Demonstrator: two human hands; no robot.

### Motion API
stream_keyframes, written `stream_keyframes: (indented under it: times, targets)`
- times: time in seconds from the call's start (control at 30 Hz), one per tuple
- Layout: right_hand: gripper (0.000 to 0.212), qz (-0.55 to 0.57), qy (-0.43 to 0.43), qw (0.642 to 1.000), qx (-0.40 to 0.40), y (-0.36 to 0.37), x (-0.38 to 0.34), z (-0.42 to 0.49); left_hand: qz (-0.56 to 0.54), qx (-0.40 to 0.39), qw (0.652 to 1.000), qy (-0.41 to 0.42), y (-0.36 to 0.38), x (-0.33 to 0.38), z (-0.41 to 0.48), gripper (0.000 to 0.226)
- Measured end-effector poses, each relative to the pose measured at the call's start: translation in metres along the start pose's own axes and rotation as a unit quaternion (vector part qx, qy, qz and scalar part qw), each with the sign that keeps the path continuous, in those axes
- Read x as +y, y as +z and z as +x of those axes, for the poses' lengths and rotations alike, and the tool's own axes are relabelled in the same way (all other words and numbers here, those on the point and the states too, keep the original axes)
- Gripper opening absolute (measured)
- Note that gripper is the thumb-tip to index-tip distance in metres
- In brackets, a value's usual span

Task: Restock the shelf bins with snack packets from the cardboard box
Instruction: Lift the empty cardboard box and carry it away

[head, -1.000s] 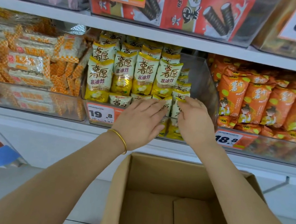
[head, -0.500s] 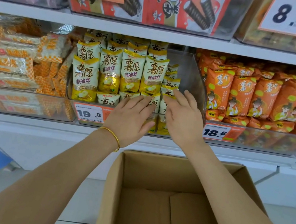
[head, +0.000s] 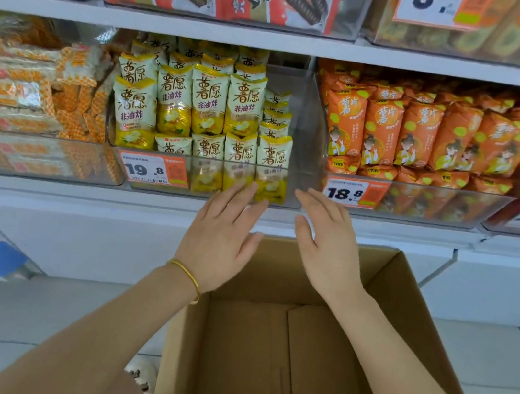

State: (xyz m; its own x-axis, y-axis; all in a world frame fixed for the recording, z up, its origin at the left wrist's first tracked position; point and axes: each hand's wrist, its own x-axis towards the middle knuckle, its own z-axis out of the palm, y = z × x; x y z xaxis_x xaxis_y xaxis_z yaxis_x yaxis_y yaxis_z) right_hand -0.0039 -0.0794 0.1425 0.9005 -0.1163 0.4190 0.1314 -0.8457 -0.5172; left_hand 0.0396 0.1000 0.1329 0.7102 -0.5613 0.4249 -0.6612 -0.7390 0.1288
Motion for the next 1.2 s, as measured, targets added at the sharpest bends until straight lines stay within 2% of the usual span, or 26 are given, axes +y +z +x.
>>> stream_keyframes:
  times: [0.07,0.17,0.3,0.43,0.57,0.63,0.7,0.77,0.87,0.97,1.07,1.2]
  targets:
    - [0.051,-0.005,0.027,0.999,-0.026,-0.005,0.011,-0.024,-0.032,-0.031,0.999,-0.027,0.003,0.014,-0.009,0.056]
    - [0.045,-0.021,0.050,0.998,-0.043,-0.017,0.026,-0.054,-0.062,-0.092,0.989,-0.094,0.016,0.030,-0.030,0.066]
    - [0.044,-0.105,0.096,0.986,-0.086,-0.036,0.058,-0.099,-0.021,-0.149,0.972,-0.183,0.038,0.048,-0.065,0.056]
    - [0.047,-0.245,0.180,0.944,-0.130,-0.048,0.098,-0.140,0.043,-0.165,0.946,-0.277,0.049,0.056,-0.090,0.061]
    - [0.051,-0.277,0.295,0.890,-0.209,-0.055,0.137,-0.162,0.010,-0.217,0.895,-0.390,0.056,0.057,-0.108,0.066]
    - [0.055,-0.288,0.305,0.879,-0.227,-0.056,0.151,-0.164,-0.014,-0.231,0.888,-0.398,0.060,0.054,-0.119,0.075]
    - [0.061,-0.309,0.279,0.880,-0.228,-0.059,0.165,-0.163,-0.022,-0.227,0.895,-0.382,0.062,0.050,-0.129,0.091]
    - [0.067,-0.323,0.248,0.884,-0.230,-0.058,0.178,-0.159,-0.038,-0.220,0.893,-0.391,0.065,0.043,-0.135,0.098]
    - [0.051,-0.329,0.242,0.871,-0.274,-0.059,0.191,-0.143,-0.031,-0.255,0.875,-0.411,0.068,0.032,-0.129,0.079]
    - [0.034,-0.282,0.240,0.863,-0.343,-0.064,0.201,-0.123,-0.030,-0.294,0.871,-0.393,0.068,0.027,-0.128,0.057]
    - [0.030,-0.250,0.254,0.869,-0.344,-0.067,0.206,-0.120,-0.047,-0.285,0.870,-0.399,0.070,0.024,-0.130,0.047]
    - [0.032,-0.236,0.268,0.877,-0.322,-0.061,0.207,-0.124,-0.068,-0.264,0.872,-0.406,0.070,0.025,-0.126,0.046]
